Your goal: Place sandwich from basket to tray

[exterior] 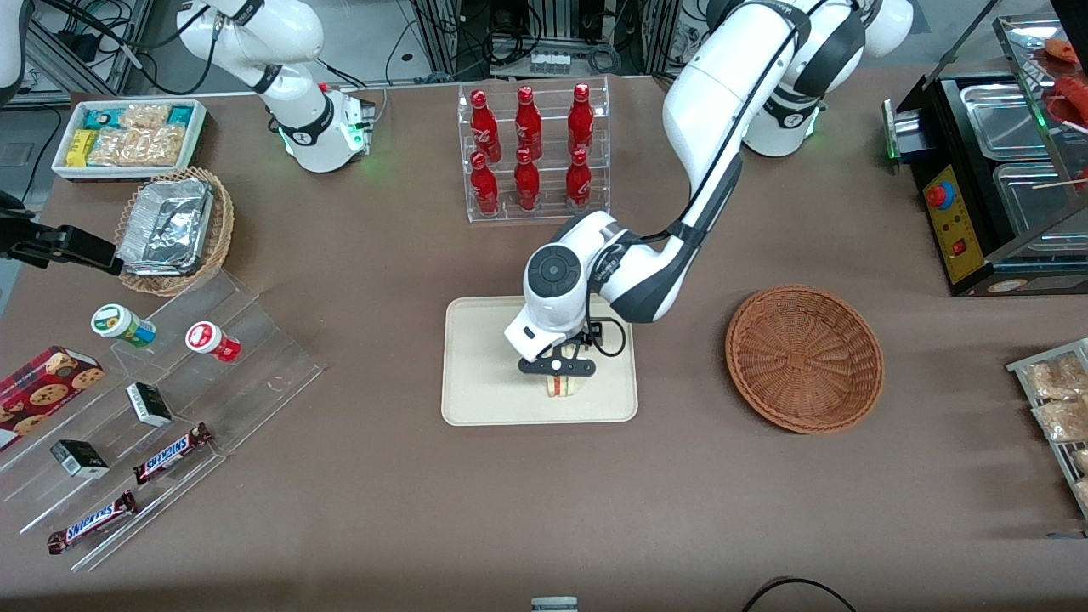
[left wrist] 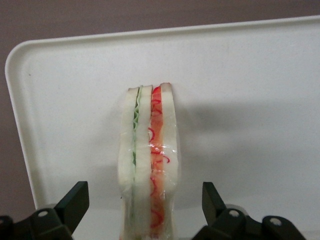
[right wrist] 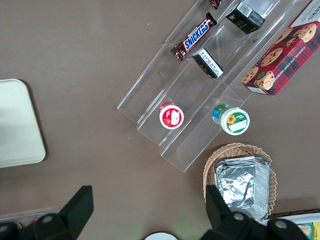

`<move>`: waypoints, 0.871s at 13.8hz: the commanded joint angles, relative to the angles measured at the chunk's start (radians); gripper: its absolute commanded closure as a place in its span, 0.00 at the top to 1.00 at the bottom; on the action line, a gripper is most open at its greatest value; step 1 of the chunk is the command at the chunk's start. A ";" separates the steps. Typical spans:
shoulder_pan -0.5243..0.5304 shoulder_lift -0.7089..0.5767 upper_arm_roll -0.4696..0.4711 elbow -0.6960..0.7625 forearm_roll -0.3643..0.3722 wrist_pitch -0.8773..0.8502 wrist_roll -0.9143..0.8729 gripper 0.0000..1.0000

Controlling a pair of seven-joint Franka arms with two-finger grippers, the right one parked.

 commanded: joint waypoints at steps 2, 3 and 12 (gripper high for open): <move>-0.002 -0.084 0.018 0.006 0.019 -0.100 -0.013 1.00; -0.002 -0.113 0.034 0.005 0.020 -0.111 -0.010 1.00; 0.239 -0.314 0.163 -0.018 -0.202 -0.261 0.294 1.00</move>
